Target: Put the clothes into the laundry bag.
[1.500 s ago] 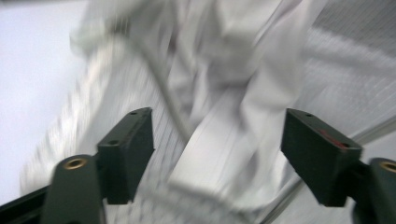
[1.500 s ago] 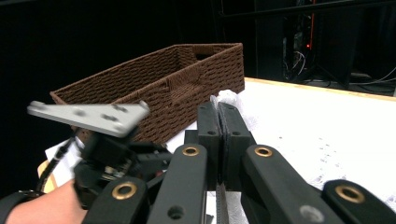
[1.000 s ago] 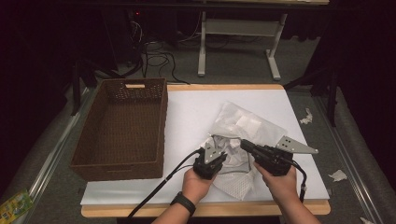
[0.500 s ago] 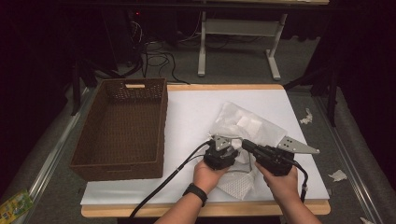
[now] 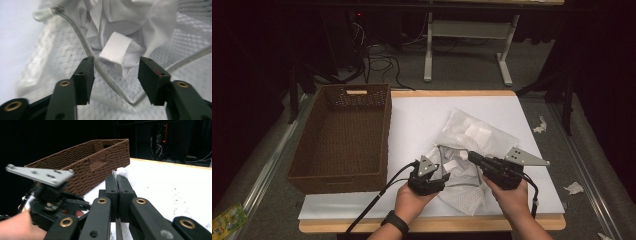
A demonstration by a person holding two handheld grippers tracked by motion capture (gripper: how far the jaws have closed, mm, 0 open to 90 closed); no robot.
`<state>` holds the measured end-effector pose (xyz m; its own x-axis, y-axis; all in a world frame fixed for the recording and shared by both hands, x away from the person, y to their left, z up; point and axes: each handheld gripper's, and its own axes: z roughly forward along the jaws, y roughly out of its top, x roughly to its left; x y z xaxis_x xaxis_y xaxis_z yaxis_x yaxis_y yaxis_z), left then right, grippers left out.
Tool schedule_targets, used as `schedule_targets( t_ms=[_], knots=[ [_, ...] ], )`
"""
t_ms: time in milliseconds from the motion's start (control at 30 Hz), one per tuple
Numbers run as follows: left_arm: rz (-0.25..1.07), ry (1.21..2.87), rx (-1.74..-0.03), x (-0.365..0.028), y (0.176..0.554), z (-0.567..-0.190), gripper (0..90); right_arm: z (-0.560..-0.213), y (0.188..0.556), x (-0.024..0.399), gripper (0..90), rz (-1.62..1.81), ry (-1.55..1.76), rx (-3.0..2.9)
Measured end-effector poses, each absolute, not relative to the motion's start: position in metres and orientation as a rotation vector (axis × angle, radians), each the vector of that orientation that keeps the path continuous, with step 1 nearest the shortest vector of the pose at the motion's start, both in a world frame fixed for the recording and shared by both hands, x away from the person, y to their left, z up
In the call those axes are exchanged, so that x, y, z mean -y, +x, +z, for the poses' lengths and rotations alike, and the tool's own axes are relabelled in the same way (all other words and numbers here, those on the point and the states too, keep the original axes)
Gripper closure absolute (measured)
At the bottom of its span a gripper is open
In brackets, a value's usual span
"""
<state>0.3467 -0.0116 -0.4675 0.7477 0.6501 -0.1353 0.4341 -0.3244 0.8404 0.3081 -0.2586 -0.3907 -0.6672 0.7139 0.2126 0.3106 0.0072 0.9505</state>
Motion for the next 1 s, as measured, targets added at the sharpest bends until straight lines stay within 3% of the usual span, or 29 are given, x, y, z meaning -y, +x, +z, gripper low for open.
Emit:
schedule_targets(
  t_ms=[133, 200, 467, 600, 800, 900, 1000],
  knots=[
    [0.273, 1.966, -0.878, 0.026, 0.359, -0.473, 68.1, -0.391, 0.307, 0.260, 89.7, 1.704, 1.059, -1.956],
    [0.305, 1.938, -0.867, 0.035, 0.361, -0.472, 83.1, -0.391, 0.307, 0.261, 89.6, 1.709, 1.067, -1.953],
    [0.350, 1.926, -0.873, 0.073, 0.381, -0.472, 83.7, -0.393, 0.308, 0.263, 89.7, 1.710, 1.069, -1.956],
    [0.317, 1.941, -0.930, 0.075, 0.388, -0.479, 78.1, -0.392, 0.308, 0.264, 89.6, 1.714, 1.071, -1.953],
    [0.289, 1.881, -0.843, 0.056, 0.368, -0.464, 42.3, -0.393, 0.308, 0.265, 89.7, 1.718, 1.068, -1.954],
    [0.277, 1.862, -0.815, 0.034, 0.353, -0.453, 34.3, -0.393, 0.308, 0.264, 89.7, 1.714, 1.065, -1.957],
    [0.284, 1.844, -0.802, 0.006, 0.335, -0.444, 34.1, -0.394, 0.306, 0.263, 89.6, 1.701, 1.074, -1.964]
  ],
)
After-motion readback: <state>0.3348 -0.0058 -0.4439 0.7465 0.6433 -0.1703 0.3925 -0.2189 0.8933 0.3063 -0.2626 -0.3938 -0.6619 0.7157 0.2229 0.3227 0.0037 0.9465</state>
